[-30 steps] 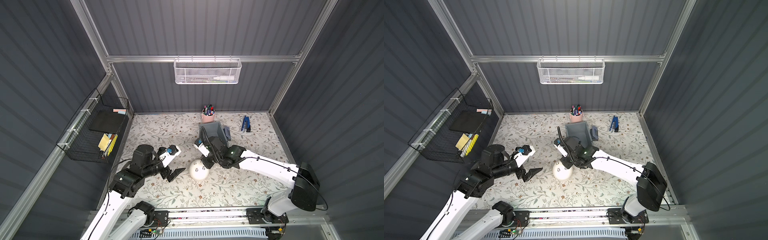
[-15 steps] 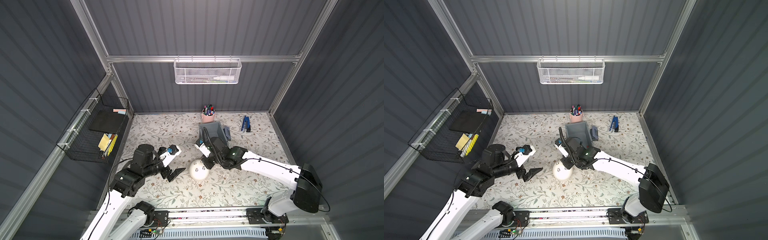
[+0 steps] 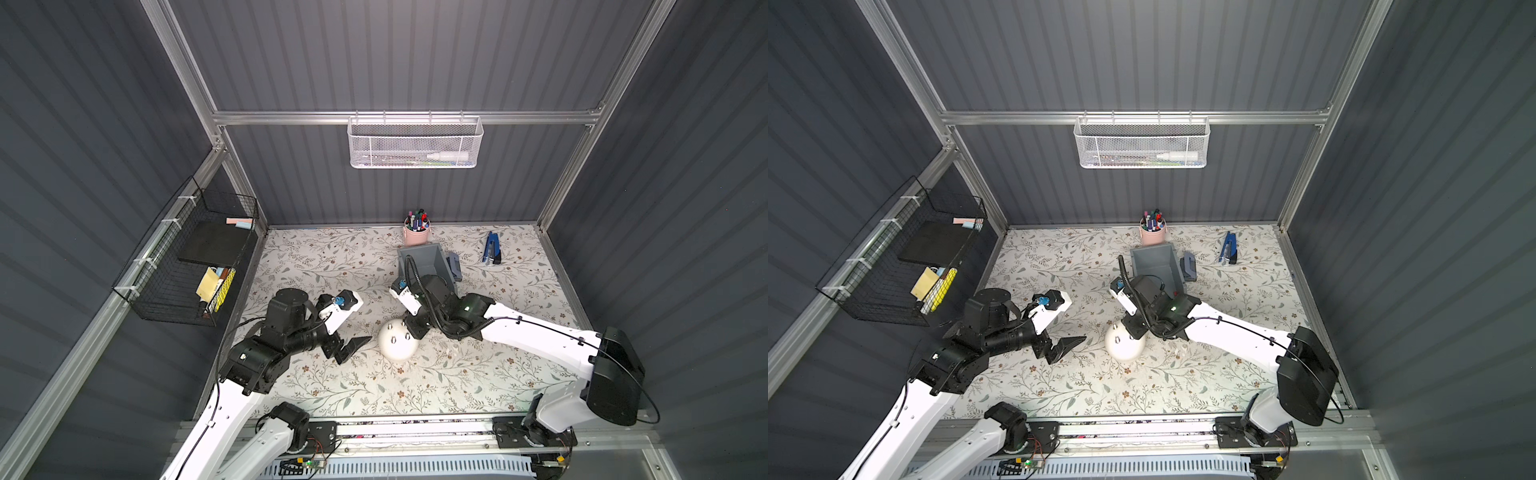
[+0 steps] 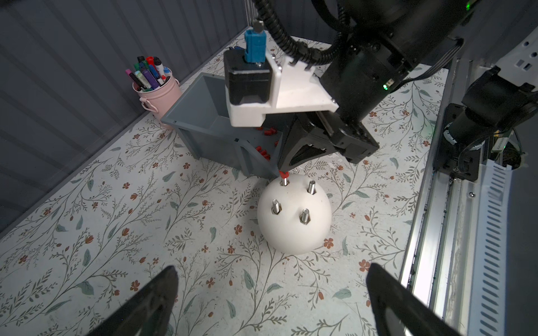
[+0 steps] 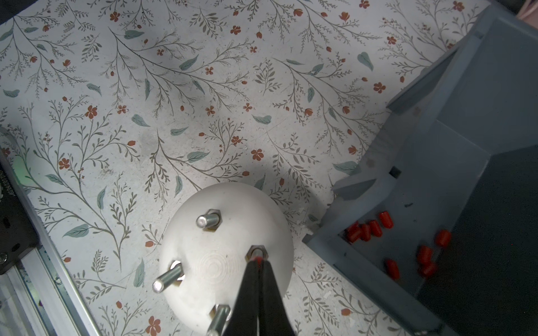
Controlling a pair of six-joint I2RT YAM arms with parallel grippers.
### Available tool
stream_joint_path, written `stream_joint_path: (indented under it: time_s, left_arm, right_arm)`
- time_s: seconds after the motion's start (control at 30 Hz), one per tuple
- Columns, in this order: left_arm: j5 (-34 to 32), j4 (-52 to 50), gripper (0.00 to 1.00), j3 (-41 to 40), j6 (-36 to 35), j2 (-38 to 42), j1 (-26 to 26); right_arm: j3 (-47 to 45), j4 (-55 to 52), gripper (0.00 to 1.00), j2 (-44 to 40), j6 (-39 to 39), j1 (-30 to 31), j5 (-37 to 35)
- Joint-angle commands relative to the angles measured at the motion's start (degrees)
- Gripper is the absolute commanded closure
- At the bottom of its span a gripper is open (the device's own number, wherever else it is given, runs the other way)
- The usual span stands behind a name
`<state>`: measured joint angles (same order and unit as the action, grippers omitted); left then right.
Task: Cover the protruding screws with screw protection sleeves
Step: Attach the screw protection sleeve to the screw.
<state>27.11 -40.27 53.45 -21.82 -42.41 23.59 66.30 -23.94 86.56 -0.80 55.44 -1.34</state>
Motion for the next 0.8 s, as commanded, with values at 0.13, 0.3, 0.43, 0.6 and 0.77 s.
stream_joint_path:
  time_s: [0.13, 0.3, 0.43, 0.6, 0.77]
  left_arm:
    - [1.17, -0.04, 0.01, -0.27, 0.20, -0.20, -0.30]
    - [1.28, 0.05, 0.01, -0.32, 0.23, -0.30, -0.30]
    - [1.19, -0.12, 0.01, -0.35, 0.07, -0.21, -0.30]
    - [1.17, -0.11, 0.01, -0.35, 0.05, -0.20, -0.30]
    - [1.35, -0.03, 0.00, -0.35, 0.04, -0.30, -0.29]
  right_arm:
    - [-0.48, -1.54, 1.00, 0.90, 0.27, -0.07, -0.15]
    - [-0.22, -1.68, 0.95, 0.65, 0.18, -0.07, 0.29]
    - [-0.38, -1.64, 0.89, 0.10, 0.43, -0.10, 0.90]
    - [-0.56, -1.63, 0.85, 0.27, 0.62, -0.07, 1.34]
    - [-0.47, -1.48, 0.78, -0.02, 0.88, -0.09, 1.36]
